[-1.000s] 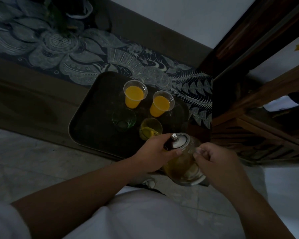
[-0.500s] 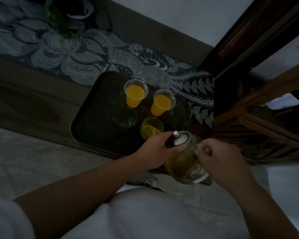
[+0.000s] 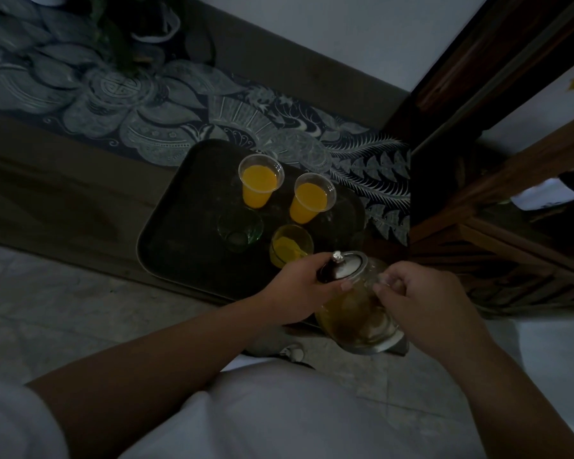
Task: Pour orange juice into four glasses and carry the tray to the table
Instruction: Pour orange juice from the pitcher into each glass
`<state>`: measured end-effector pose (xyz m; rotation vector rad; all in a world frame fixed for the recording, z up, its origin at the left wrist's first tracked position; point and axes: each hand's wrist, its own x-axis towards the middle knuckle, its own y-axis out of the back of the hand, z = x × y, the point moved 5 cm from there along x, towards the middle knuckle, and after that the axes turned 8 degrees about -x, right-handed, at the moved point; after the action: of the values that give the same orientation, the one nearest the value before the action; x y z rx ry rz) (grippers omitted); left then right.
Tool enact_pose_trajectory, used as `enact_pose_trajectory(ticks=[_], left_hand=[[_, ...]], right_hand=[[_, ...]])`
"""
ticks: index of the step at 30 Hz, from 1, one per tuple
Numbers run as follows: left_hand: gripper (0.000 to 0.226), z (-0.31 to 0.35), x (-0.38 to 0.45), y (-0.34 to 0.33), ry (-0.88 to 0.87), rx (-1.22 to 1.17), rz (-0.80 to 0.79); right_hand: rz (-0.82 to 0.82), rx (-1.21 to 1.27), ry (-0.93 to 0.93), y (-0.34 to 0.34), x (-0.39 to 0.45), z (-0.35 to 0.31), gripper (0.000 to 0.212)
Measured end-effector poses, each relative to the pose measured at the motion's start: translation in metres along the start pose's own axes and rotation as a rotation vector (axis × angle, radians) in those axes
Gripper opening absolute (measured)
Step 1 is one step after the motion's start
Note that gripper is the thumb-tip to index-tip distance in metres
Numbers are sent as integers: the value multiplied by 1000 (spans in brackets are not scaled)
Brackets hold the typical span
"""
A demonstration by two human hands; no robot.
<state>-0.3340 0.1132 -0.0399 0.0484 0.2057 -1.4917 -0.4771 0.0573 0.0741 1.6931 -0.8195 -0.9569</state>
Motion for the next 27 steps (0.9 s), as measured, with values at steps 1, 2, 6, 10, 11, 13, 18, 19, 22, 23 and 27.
enact_pose_trajectory(ticks=[1, 2, 6, 10, 11, 13, 18, 19, 22, 23, 27], left_hand=[[37, 0, 0, -1, -1, 1, 3], [37, 0, 0, -1, -2, 3, 5], [38, 0, -1, -3, 0, -11, -6], [36, 0, -1, -4, 1, -34, 5], [36, 0, -1, -4, -2, -35, 2], [35, 1, -2, -5, -5, -39, 1], [38, 1, -3, -6, -6, -38, 14], [39, 1, -3, -7, -5, -35, 16], [40, -1, -4, -7, -3, -38, 21], [39, -1, -4, -7, -1, -42, 22], [40, -1, -5, -7, 7, -53, 28]], right_hand=[[-5, -4, 1, 0, 0, 0, 12], [-8, -9, 5, 1, 0, 0, 13], [-13, -34, 21, 3, -1, -1, 15], [-12, -42, 24, 4, 0, 1, 16], [-11, -39, 30, 5, 0, 1, 17], [-12, -35, 39, 5, -1, 1, 19], [-3, -58, 53, 7, 0, 1, 19], [-5, -63, 55, 7, 0, 0, 19], [-16, -80, 61, 7, 0, -1, 18], [-18, -86, 62, 7, -1, -1, 18], [-18, -88, 57, 9, -1, -3, 19]])
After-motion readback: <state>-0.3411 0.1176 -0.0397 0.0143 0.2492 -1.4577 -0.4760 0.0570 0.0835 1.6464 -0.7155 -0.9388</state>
